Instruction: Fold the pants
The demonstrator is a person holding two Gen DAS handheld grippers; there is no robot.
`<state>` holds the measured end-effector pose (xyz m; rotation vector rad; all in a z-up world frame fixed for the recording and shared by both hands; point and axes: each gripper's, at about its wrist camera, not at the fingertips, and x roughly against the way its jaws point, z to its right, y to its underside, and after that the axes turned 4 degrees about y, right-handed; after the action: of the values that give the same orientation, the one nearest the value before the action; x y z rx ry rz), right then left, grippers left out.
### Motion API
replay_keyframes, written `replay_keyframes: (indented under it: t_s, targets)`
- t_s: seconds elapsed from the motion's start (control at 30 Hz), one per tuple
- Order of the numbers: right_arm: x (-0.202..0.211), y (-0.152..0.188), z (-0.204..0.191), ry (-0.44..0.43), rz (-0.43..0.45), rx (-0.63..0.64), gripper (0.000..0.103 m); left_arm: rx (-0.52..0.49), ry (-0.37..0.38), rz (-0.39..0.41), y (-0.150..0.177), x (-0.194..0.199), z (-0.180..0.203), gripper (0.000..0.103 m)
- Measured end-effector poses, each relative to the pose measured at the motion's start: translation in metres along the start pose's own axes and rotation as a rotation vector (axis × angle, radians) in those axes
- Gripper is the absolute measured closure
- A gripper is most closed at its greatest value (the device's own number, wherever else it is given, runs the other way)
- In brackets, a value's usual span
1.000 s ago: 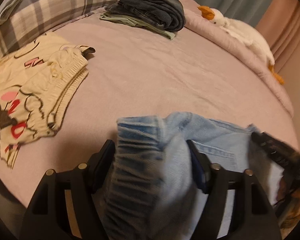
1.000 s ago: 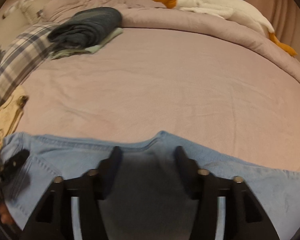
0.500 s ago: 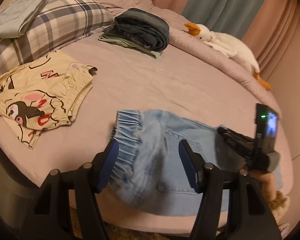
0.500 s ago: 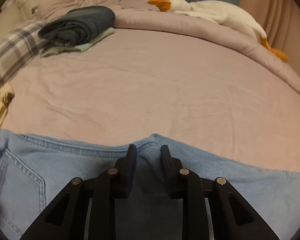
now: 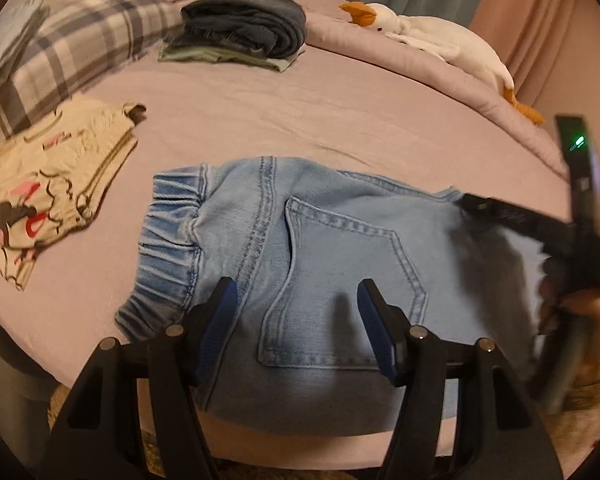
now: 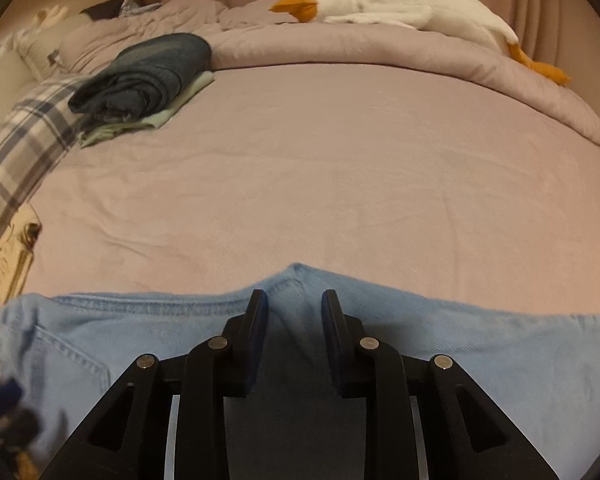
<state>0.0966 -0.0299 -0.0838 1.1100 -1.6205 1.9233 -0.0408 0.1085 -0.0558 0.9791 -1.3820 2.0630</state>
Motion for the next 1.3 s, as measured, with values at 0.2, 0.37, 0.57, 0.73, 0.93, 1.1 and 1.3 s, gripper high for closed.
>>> replay_keyframes:
  t_s: [0.2, 0.37, 0.57, 0.73, 0.93, 1.1, 1.3]
  targets:
    - [0.029, 0.008, 0.008, 0.017, 0.018, -0.009, 0.052, 0.025, 0.015, 0.004, 0.0, -0.004, -0.007, 0.037]
    - [0.037, 0.016, 0.019, 0.02, -0.001, -0.001, 0.052, 0.087, 0.055, 0.022, 0.001, -0.001, -0.011, 0.037]
    - [0.053, 0.016, 0.059, 0.017, -0.002, -0.104, 0.05, 0.082, 0.02, 0.018, -0.001, 0.001, -0.003, 0.037]
    - [0.08, 0.022, 0.105, 0.057, 0.06, -0.216, 0.031, 0.086, -0.039, -0.008, -0.008, 0.01, 0.007, 0.038]
    - [0.104, 0.04, 0.173, 0.16, 0.084, -0.371, 0.031, 0.021, 0.045, 0.068, -0.025, 0.041, 0.041, 0.034]
    - [0.122, 0.064, 0.237, 0.23, 0.115, -0.57, 0.031, -0.047, 0.132, 0.05, -0.04, 0.032, 0.076, 0.034]
    - [0.131, 0.112, 0.312, 0.316, 0.11, -0.829, 0.031, -0.114, 0.214, -0.026, -0.054, -0.009, 0.118, 0.04]
